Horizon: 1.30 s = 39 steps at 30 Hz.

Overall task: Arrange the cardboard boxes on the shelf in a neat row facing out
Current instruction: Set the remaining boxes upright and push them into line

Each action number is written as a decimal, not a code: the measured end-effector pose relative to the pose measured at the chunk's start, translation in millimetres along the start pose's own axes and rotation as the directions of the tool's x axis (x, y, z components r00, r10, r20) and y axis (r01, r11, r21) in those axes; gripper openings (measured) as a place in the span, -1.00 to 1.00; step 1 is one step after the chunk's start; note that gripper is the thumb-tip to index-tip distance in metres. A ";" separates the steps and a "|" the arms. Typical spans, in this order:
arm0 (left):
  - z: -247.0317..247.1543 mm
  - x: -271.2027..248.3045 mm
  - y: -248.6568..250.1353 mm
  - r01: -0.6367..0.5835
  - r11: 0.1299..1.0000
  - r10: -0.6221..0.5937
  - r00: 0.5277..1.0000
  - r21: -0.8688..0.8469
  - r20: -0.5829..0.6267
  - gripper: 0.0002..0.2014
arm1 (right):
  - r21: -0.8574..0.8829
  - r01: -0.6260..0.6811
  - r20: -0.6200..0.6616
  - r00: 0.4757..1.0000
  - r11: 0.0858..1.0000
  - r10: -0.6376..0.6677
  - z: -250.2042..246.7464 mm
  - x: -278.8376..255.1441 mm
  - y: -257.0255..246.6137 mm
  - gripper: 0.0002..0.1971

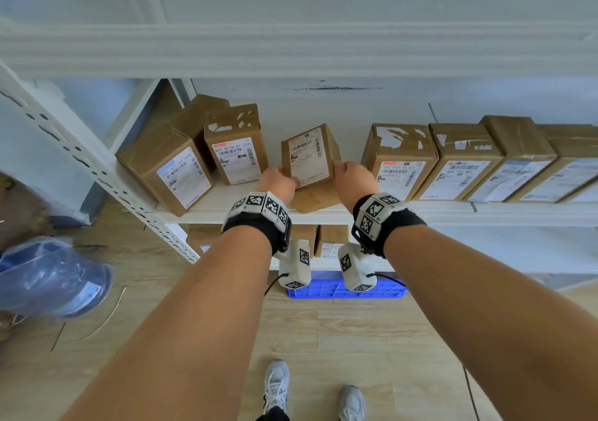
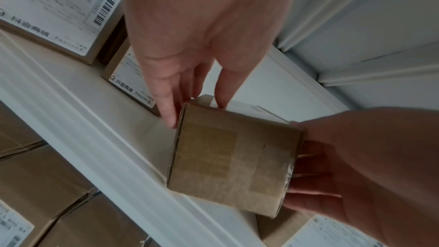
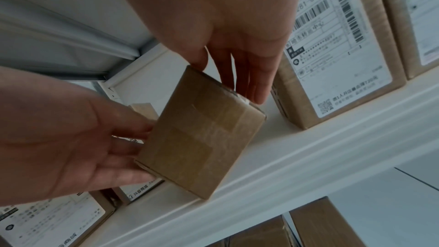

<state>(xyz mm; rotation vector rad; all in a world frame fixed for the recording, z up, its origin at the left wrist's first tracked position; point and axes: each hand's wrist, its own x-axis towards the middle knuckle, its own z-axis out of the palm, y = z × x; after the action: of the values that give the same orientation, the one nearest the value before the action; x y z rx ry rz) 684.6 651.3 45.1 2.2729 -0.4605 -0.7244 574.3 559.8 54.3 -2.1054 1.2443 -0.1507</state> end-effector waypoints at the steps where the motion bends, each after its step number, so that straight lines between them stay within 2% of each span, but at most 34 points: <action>1: 0.0 2.9 -0.9 0.003 1.000 -0.003 1.000 0.010 -0.004 -0.58 | 0.002 -0.005 0.005 1.000 1.000 0.005 0.0 0.4 1.9 -0.52; 3: -1.5 5.9 -2.5 0.013 1.000 -0.013 1.000 0.023 0.016 -0.61 | -0.014 0.007 0.024 1.000 1.000 -0.006 1.4 0.6 4.6 -0.55; 6: -1.7 8.0 -4.3 0.026 0.999 -0.029 0.994 0.028 0.102 -0.76 | -0.039 -0.057 0.047 0.997 0.998 0.059 3.9 -1.5 4.8 -0.61; 9: -3.2 7.9 -4.9 0.045 0.999 -0.047 0.989 0.021 0.143 -0.74 | -0.064 -0.055 0.077 0.995 0.996 0.060 4.6 -1.0 3.5 -0.66; 15: -10.2 7.6 0.9 -0.093 0.991 0.089 0.995 0.100 0.045 -0.84 | -0.060 -0.008 0.003 1.000 0.998 0.009 2.4 3.6 -1.1 -0.66; 19: -12.5 9.5 2.3 -0.137 0.988 0.140 0.989 0.066 -0.038 -0.74 | -0.003 0.031 -0.051 0.998 1.000 -0.031 2.3 4.5 -1.5 -0.60; 22: -10.2 10.4 1.5 -0.140 0.988 0.143 0.989 0.059 -0.048 -0.68 | 0.011 0.003 -0.019 1.000 1.000 -0.003 5.4 2.0 -0.5 -0.54; 28: 1.4 9.5 -1.2 -0.111 0.983 0.102 0.993 0.145 0.064 -0.65 | 0.021 -0.066 0.053 0.997 0.998 0.064 13.6 0.6 7.1 -0.55; 32: -2.2 7.6 3.4 -0.118 0.963 0.094 0.989 0.243 0.111 -0.56 | -0.006 -0.047 0.050 0.998 0.999 0.047 11.6 0.5 6.9 -0.54; 34: -8.6 6.6 8.6 -0.098 0.965 0.084 0.994 0.242 0.067 -0.51 | -0.015 -0.024 0.023 0.999 1.000 0.025 7.4 -0.5 5.2 -0.51; 36: -14.7 4.5 14.8 -0.085 0.979 0.095 0.994 0.184 -0.045 -0.50 | -0.018 -0.004 -0.020 1.000 1.000 0.004 0.1 -2.3 2.1 -0.47; 39: -19.8 1.1 27.3 -0.161 0.982 0.178 0.966 0.104 -0.185 -0.51 | 0.000 0.052 -0.118 0.992 0.999 -0.052 -14.1 -5.1 -4.9 -0.49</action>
<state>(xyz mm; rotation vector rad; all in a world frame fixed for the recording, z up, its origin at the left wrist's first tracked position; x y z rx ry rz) 694.4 641.9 75.9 2.3232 -0.5944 -0.3990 569.3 558.5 69.2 -2.1541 1.2567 -0.3036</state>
